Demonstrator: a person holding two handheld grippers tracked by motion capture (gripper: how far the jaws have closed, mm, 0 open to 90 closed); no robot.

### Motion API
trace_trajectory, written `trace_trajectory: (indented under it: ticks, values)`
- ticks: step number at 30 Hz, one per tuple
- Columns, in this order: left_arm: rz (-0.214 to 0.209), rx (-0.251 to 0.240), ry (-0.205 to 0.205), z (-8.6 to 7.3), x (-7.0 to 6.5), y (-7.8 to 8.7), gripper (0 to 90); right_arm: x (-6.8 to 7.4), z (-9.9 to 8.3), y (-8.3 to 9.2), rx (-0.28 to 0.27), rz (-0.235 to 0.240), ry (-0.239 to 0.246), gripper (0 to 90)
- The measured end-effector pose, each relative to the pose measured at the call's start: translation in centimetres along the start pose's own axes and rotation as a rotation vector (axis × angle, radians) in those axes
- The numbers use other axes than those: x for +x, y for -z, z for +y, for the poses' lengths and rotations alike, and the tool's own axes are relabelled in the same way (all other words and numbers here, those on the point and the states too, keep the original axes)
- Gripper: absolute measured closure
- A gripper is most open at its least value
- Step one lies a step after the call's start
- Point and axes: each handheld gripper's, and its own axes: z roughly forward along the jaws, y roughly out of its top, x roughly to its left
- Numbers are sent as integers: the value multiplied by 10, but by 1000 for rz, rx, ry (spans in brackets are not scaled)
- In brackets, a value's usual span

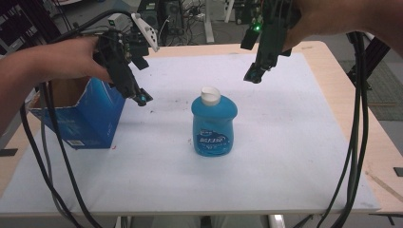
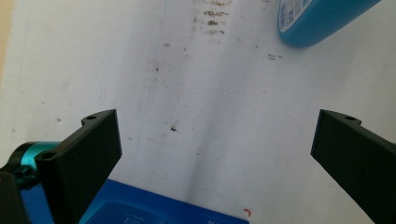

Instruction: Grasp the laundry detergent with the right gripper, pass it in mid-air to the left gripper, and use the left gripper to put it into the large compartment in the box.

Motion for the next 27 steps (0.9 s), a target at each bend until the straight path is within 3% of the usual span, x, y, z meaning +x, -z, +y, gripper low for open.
trace_trajectory:
  ticks: [12,17,22,27]
  values:
    - [-26,-18,-44,1,-1,-3,17,0,-10,-1,-40,4,-6,29]
    - [-56,-9,-61,1,-4,-7,17,8,-28,-7,-105,21,-24,29]
    - [-98,8,-54,-3,-5,-12,17,13,-41,-15,-142,40,-44,30]
    - [-101,5,-48,-8,-4,-16,17,19,-53,-24,-177,64,-52,30]
